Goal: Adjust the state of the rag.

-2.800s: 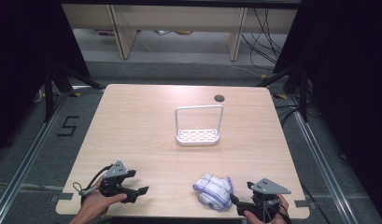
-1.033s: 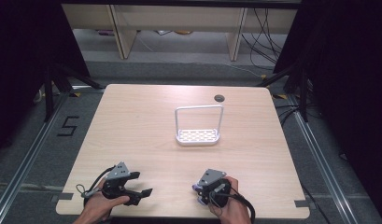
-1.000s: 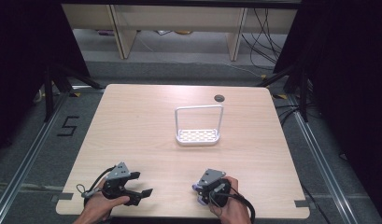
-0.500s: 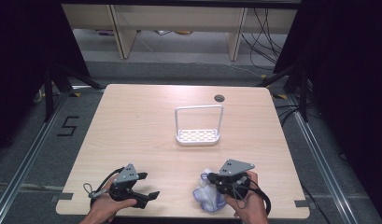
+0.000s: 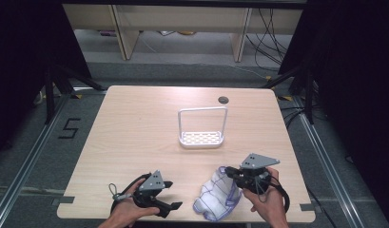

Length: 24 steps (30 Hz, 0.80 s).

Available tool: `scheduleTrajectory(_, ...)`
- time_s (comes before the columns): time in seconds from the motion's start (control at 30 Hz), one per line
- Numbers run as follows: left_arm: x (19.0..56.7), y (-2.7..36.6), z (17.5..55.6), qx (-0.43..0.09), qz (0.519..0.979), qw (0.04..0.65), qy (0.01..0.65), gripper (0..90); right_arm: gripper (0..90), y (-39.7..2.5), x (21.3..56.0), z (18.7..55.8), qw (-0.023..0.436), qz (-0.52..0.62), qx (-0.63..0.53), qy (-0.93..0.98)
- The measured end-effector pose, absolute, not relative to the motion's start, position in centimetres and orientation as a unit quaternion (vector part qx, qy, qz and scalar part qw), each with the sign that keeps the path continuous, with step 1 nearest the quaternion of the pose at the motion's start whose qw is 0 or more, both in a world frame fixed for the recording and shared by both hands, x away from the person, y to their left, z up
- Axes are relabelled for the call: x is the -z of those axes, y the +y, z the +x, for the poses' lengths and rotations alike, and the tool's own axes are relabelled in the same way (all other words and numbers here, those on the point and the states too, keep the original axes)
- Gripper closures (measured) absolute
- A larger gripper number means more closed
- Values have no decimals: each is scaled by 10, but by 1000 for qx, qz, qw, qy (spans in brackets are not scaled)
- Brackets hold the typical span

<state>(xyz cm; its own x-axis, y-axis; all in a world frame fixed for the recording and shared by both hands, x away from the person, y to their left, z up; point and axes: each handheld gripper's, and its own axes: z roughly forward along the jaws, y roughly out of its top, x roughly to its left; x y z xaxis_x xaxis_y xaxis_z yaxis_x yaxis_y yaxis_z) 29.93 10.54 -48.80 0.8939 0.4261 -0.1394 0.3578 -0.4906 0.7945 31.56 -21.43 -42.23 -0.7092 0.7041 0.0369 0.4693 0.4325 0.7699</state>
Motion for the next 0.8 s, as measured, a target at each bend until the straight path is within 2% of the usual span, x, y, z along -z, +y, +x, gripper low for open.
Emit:
scheduleTrajectory(0.1,490,88,297,-26,868,446,218,305,856,-223,426,323,139,362,-404,829)
scheduleTrajectory(0.3,496,67,300,-17,884,424,198,339,856,-232,424,325,150,367,-404,824)
scheduleTrajectory(0.43,501,59,303,-13,889,416,189,408,856,-234,425,328,151,369,-407,822)
scheduleTrajectory(0.57,510,49,309,7,888,422,182,575,856,-233,428,329,142,377,-407,820)
scheduleTrajectory(0.6,511,48,310,3,890,420,177,575,856,-233,428,329,142,377,-407,820)
scheduleTrajectory(0.63,511,45,311,-3,893,420,162,720,856,-233,428,329,137,378,-409,819)
scheduleTrajectory(0.67,511,44,312,-8,897,416,153,720,856,-233,428,329,137,378,-409,819)
scheduleTrajectory(0.73,505,46,314,-5,900,412,141,833,857,-235,427,328,139,387,-406,816)
scheduleTrajectory(0.8,499,54,314,-14,904,408,128,846,857,-236,425,327,138,388,-408,815)
